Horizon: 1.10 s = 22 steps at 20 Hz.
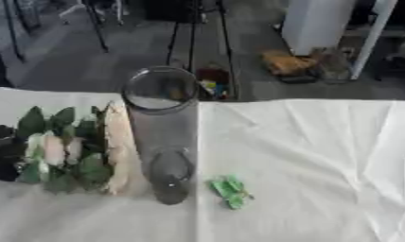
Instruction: Arrange flowers into the vase.
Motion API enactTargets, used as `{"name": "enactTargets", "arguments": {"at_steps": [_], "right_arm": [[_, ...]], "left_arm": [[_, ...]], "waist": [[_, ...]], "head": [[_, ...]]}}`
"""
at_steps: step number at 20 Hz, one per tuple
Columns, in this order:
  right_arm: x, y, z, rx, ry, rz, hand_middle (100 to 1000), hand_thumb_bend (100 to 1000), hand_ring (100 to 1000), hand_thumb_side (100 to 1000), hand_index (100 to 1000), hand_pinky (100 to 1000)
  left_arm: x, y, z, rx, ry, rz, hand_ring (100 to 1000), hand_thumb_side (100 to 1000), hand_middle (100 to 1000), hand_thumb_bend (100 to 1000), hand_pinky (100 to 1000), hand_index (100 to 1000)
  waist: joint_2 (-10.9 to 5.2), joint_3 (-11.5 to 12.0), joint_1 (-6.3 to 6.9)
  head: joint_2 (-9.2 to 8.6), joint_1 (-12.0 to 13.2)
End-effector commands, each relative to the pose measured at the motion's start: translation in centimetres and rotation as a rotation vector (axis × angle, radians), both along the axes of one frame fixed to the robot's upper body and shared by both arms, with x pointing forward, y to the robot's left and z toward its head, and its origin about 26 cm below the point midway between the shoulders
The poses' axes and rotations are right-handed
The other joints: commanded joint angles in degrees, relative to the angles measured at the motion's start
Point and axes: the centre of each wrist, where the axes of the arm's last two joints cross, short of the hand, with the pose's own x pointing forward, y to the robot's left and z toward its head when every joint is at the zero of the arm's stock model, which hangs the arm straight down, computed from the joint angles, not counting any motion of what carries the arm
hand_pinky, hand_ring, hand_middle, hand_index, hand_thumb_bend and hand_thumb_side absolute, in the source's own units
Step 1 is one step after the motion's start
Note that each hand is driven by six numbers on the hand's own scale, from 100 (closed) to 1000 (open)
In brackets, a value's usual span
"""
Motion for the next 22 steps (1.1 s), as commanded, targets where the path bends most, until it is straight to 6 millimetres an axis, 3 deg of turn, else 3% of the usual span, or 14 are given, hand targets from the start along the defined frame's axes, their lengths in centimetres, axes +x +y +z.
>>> {"name": "enactTargets", "arguments": {"at_steps": [1, 13, 22], "right_arm": [[-0.3, -0.4, 0.7, -0.014, -0.014, -0.002, 482, 100, 710, 838, 880, 781], [-0.4, -0.5, 0.6, -0.009, -0.009, -0.006, 482, 100, 710, 838, 880, 781], [-0.5, -0.6, 0.6, -0.004, -0.008, -0.005, 485, 100, 707, 835, 878, 778]], "left_arm": [[-1.2, 0.6, 2.8, -0.004, -0.065, 0.010, 100, 357, 100, 100, 100, 100], [-3.2, 0.0, 6.1, -0.166, -0.232, 0.014, 100, 376, 100, 100, 100, 100], [-4.7, -3.7, 10.5, -0.425, -0.575, -0.084, 100, 454, 100, 100, 100, 100]], "waist": [[-1.53, 0.1, 0.20], [-1.92, 0.6, 0.04], [-2.83, 0.7, 0.06]], "head": [[-0.03, -0.2], [0.32, -0.8], [2.23, -0.9]]}}
